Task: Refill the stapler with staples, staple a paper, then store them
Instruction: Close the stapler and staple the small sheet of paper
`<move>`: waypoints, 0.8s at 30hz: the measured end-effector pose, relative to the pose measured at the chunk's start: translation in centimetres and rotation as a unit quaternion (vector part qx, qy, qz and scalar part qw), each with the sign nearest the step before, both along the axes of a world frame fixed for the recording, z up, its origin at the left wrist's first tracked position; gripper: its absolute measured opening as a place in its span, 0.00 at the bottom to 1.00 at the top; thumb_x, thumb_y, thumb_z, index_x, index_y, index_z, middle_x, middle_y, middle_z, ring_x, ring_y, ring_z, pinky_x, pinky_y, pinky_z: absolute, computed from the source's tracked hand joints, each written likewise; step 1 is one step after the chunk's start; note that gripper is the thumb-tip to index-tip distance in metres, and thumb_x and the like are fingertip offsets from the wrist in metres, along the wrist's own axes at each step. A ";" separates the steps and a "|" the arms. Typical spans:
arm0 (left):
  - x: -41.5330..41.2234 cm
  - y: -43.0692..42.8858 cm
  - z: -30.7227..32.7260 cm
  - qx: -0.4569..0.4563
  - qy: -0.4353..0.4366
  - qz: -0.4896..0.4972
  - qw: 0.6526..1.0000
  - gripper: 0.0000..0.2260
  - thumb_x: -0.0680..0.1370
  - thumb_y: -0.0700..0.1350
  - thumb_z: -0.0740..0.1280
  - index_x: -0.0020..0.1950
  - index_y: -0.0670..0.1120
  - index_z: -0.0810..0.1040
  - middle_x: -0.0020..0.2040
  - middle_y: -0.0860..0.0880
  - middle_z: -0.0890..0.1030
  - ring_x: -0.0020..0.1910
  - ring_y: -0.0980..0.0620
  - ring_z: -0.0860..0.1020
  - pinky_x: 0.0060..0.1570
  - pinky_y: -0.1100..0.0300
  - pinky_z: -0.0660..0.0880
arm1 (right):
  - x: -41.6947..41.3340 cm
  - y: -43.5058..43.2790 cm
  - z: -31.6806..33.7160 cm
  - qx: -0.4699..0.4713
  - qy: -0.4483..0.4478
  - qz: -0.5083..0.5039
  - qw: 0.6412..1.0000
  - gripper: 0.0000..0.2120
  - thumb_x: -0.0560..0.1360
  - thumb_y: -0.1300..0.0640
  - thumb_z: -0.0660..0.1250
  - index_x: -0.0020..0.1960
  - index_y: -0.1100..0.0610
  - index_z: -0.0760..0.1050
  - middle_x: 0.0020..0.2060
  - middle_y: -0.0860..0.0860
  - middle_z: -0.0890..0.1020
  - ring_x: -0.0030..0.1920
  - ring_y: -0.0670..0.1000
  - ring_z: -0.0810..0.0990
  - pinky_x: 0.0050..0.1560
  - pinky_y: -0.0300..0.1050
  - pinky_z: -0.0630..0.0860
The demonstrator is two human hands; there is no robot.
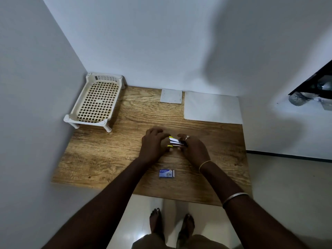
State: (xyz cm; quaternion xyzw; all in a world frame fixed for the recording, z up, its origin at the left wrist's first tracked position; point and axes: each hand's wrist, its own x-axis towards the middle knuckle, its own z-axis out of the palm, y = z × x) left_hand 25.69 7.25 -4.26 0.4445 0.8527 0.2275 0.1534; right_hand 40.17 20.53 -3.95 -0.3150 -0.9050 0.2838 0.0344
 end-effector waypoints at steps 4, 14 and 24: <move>0.1 -0.1 -1.0 -0.027 0.017 0.008 0.999 0.28 0.67 0.62 0.78 0.65 0.59 0.79 0.73 0.49 0.72 0.75 0.42 0.62 0.66 0.43 0.69 | 0.1 -0.2 -0.8 -0.003 -0.011 0.007 1.000 0.25 0.75 0.55 0.72 0.71 0.48 0.74 0.61 0.53 0.82 0.61 0.54 0.80 0.61 0.51 0.77; -0.2 0.2 -2.5 -0.075 0.020 0.002 0.997 0.29 0.68 0.63 0.76 0.68 0.61 0.77 0.78 0.49 0.64 0.78 0.41 0.57 0.70 0.42 0.63 | 0.6 -0.2 -2.2 0.050 -0.028 0.023 0.998 0.25 0.76 0.54 0.72 0.72 0.45 0.72 0.56 0.52 0.81 0.54 0.53 0.81 0.51 0.49 0.80; -1.8 -0.3 -2.1 -0.083 0.041 -0.072 0.993 0.48 0.65 0.80 0.57 0.79 0.54 0.64 0.81 0.49 0.62 0.80 0.45 0.55 0.74 0.41 0.56 | 0.7 0.9 -2.1 0.025 0.021 0.048 0.998 0.24 0.78 0.47 0.68 0.72 0.53 0.73 0.64 0.54 0.79 0.63 0.53 0.77 0.60 0.47 0.75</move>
